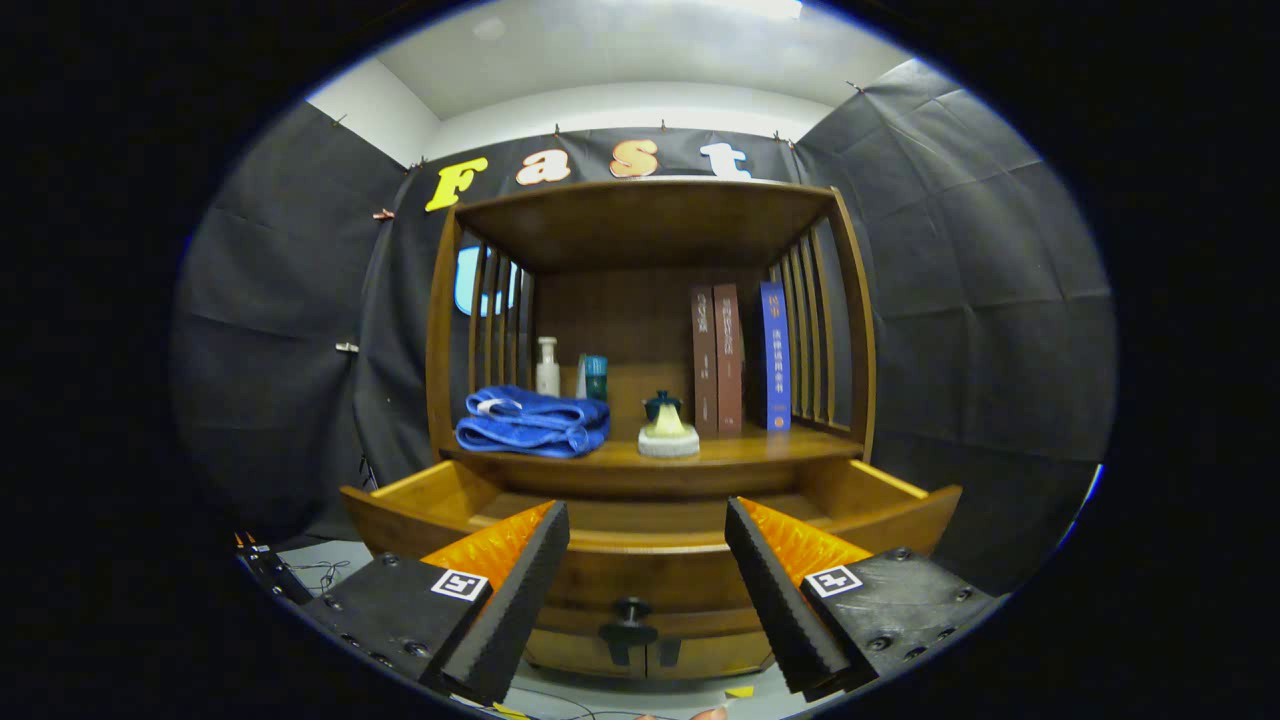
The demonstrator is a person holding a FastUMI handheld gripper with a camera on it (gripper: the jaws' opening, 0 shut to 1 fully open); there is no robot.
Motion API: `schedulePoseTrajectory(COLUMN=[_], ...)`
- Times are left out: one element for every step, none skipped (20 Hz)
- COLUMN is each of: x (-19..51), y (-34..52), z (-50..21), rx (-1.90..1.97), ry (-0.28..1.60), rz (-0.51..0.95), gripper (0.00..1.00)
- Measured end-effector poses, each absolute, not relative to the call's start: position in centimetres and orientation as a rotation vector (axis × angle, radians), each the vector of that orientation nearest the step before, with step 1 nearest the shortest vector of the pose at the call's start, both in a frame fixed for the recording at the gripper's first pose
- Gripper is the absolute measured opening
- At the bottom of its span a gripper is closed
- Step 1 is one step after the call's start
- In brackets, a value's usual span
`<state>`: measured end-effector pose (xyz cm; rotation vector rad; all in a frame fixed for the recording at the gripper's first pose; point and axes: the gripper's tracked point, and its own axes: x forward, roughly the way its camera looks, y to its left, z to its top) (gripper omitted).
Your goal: Pull open the drawer, take out the items inside it, and place them on the countertop above the cabinet.
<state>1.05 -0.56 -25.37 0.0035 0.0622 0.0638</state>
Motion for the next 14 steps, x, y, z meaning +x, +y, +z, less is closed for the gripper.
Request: schedulePoseTrajectory(x=[1.0,1.1,1.1,1.2,1.4,1.8,2.3,2.8,2.9,3.2,3.3,3.3,3.4,3.7], y=[-0.6,-0.8,-0.7,-0.6,-0.1,0.2,0.1,0.0,-0.4,0.0,0.0,0.0,0.2,0.2], z=[-26.6,-27.8,-28.9,-29.7,-30.3,-30.8,-31.3,-31.6,-32.0,-31.8,-31.8,-31.7,-31.7,-31.5], rx=[0.003,-0.003,-0.011,-0.014,-0.013,-0.026,-0.042,-0.047,-0.053,-0.043,-0.052,-0.049,-0.043,-0.045], ry=[0.083,0.105,0.122,0.138,0.144,0.153,0.161,0.170,0.188,0.165,0.165,0.166,0.161,0.160], rz=[0.060,0.055,0.053,0.056,0.067,0.069,0.063,0.054,0.025,0.026,0.024,0.021,0.019,0.019], gripper=[0.99,0.99,0.99,0.99,0.99,0.99,0.99,0.99,0.99,0.99,0.99,0.99,0.99,0.99])
